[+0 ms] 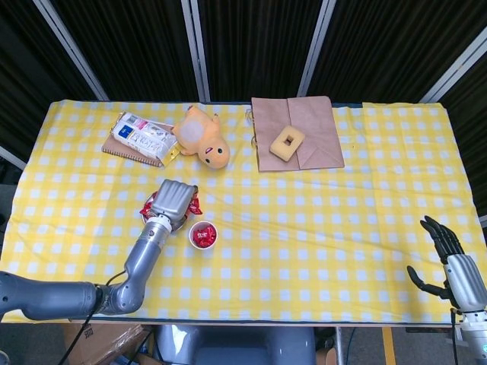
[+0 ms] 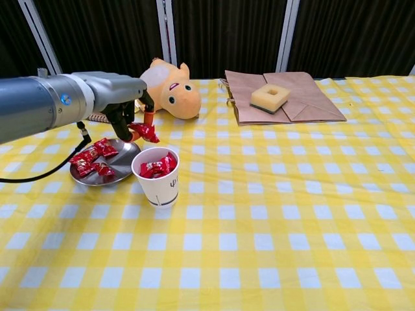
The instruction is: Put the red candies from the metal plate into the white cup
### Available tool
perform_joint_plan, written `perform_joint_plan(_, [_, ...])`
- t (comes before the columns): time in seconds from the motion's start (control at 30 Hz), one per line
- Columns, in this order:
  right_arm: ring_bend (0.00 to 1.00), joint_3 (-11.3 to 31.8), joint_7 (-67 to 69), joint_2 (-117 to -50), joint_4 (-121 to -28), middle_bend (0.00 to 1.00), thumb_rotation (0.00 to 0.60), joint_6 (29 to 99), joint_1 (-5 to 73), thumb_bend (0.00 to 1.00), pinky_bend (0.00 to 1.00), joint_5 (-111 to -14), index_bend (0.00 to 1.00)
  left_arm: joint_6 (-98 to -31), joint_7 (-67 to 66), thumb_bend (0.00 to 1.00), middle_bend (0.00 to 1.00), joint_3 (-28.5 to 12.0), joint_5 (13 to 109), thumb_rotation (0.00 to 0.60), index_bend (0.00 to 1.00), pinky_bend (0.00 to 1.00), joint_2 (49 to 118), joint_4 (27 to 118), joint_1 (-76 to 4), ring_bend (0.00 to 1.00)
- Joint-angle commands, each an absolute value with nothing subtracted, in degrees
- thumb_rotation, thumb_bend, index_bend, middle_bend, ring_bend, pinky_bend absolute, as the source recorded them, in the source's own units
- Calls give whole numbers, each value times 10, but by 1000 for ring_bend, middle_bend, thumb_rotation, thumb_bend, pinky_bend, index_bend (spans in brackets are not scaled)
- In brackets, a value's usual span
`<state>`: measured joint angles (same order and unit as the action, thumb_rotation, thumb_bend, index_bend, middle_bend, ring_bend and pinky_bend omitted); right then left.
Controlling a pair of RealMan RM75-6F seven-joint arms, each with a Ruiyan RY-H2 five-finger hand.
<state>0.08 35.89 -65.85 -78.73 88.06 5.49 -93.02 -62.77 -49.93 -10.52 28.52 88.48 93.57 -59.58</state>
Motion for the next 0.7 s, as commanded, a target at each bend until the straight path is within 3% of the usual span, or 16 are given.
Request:
perform_joint_plan(0.03, [0,1,358,-659,-787,0,600,880,55,424,0,-930,0,-634,-490,440,917,-110,312,600,435,967,860,972,-594,962])
perform_joint_plan(0.33, [0,1,356,-659,-788,0,600,880,55,424,0,-930,0,-628,-491,439,916,-88,363,600,439,967,820,1062,-592,961])
perform_joint_plan(0.7, [0,1,358,-658,-788,0,600,881,54,424,0,-930,0,-612,-508,440,913,-58,352,600,432,967,816,1085,-603,961])
